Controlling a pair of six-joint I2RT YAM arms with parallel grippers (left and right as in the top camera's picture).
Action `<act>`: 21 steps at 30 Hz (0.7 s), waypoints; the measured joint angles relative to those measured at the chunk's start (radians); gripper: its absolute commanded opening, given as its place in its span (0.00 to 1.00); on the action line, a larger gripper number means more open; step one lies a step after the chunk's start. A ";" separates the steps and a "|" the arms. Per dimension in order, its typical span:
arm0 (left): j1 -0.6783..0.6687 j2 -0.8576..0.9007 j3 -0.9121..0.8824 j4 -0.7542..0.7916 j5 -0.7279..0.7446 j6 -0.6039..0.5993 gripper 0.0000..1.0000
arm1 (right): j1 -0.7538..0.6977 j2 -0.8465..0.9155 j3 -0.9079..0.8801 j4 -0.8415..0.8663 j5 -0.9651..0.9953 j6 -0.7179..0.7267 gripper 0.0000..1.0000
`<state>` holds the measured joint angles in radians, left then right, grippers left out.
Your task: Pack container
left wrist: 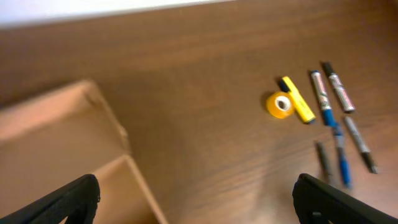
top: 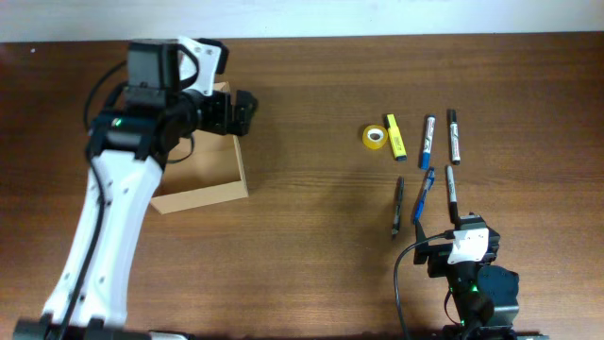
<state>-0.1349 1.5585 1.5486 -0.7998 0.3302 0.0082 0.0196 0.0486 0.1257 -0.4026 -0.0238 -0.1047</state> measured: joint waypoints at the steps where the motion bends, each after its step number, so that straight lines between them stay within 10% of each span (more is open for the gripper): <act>1: -0.002 0.023 0.000 -0.004 0.007 -0.044 0.98 | 0.000 0.000 0.000 0.000 0.000 0.000 0.99; 5: -0.004 0.088 0.000 -0.069 -0.031 -0.243 0.79 | 0.000 0.000 0.000 0.000 0.000 0.001 0.99; 21: -0.131 0.310 0.002 -0.180 -0.380 -0.508 0.74 | 0.000 0.000 0.000 0.000 0.000 0.000 0.99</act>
<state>-0.2657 1.8687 1.5505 -0.9798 -0.0498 -0.4995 0.0196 0.0486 0.1261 -0.4026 -0.0238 -0.1047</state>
